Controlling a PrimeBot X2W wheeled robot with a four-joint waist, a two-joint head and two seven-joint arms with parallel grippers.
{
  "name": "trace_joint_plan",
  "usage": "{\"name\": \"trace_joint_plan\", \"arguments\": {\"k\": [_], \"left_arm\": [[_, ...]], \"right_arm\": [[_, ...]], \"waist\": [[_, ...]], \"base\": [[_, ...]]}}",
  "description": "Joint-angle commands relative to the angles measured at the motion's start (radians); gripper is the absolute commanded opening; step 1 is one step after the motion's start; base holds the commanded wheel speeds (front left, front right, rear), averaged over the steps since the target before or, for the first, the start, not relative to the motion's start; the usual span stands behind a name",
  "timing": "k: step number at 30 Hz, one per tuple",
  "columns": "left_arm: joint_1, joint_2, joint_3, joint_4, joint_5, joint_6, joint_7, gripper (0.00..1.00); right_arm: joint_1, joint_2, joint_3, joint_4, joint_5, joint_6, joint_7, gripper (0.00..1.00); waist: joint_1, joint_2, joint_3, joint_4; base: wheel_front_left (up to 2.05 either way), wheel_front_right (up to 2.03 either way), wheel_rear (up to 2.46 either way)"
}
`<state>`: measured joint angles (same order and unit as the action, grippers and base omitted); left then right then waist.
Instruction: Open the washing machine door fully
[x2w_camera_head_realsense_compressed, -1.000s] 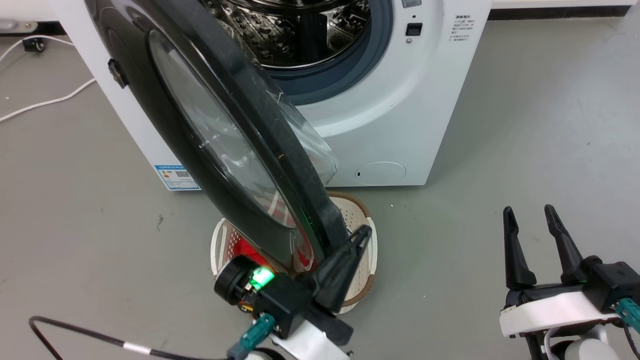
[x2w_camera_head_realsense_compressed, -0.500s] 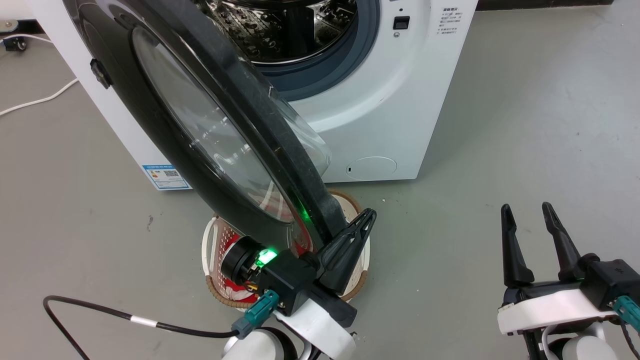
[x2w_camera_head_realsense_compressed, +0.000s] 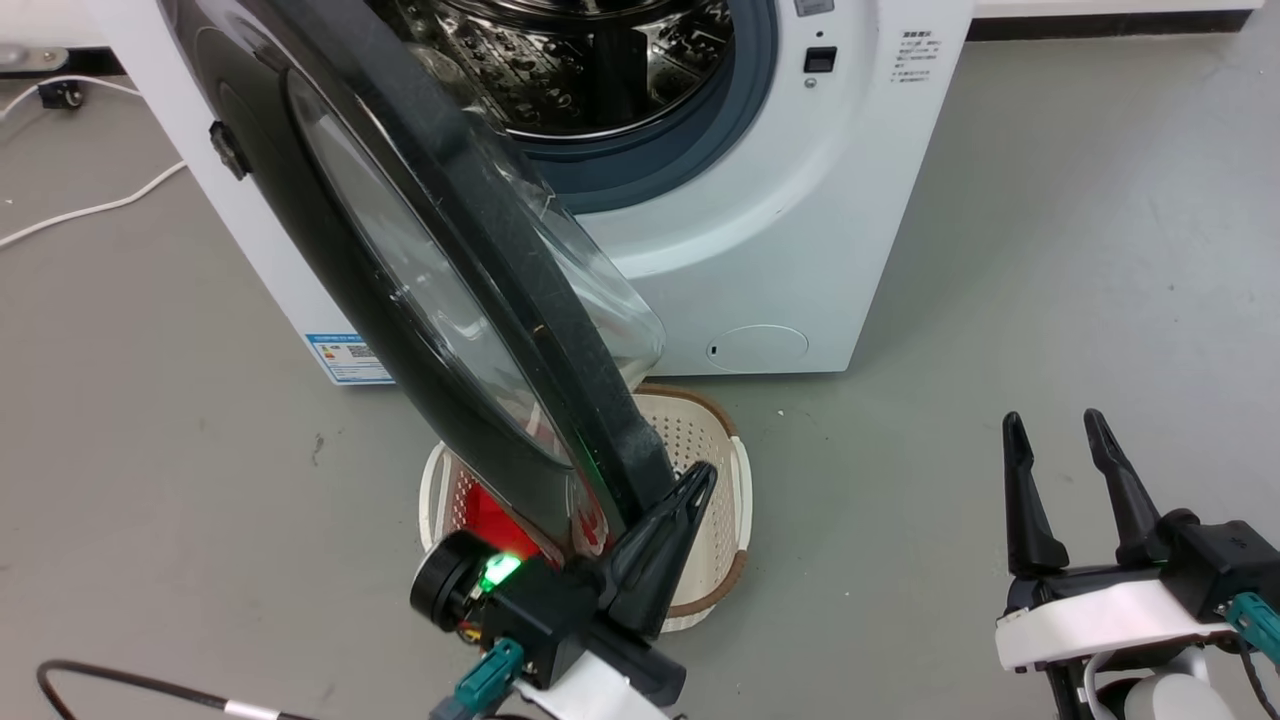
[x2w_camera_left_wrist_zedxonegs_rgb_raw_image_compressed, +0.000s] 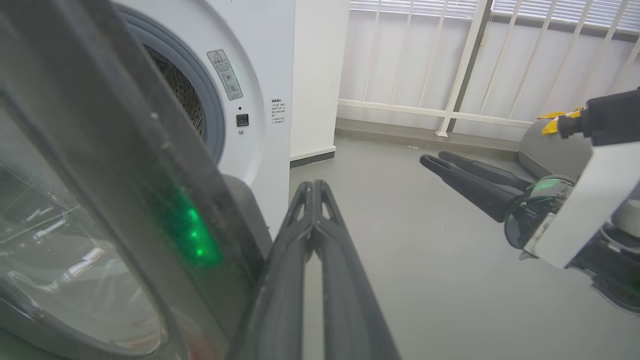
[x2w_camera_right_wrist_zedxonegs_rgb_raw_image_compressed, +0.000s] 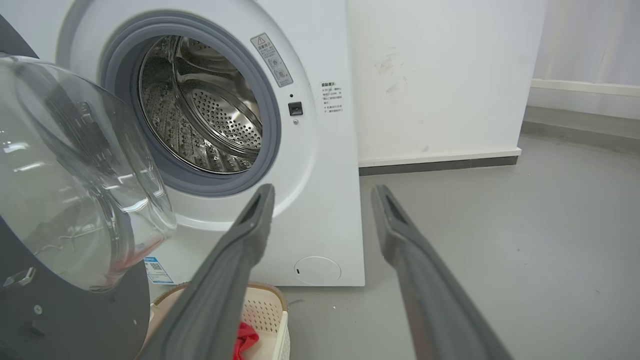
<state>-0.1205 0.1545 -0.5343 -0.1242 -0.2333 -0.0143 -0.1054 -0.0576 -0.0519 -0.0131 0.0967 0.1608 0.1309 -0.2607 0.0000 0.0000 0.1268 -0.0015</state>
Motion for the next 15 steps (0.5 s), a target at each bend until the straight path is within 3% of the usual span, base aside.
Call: {"name": "trace_joint_plan", "arguments": {"k": [1, 15], "left_arm": [[0.027, 0.032, 0.036, 0.010, -0.009, 0.029, 0.012, 0.00], [0.139, 0.060, 0.098, -0.014, -0.024, 0.122, -0.014, 0.00]], "right_arm": [[-0.004, 0.003, 0.001, 0.003, 0.005, 0.000, -0.005, 1.00], [0.022, 0.003, 0.001, 0.009, 0.004, 0.000, -0.005, 1.00]], "waist": [[0.0000, 0.0000, -0.004, 0.006], [0.0000, 0.0000, -0.038, 0.053]], "base": [[0.00, 0.00, 0.00], [0.00, 0.00, 0.00]]}}
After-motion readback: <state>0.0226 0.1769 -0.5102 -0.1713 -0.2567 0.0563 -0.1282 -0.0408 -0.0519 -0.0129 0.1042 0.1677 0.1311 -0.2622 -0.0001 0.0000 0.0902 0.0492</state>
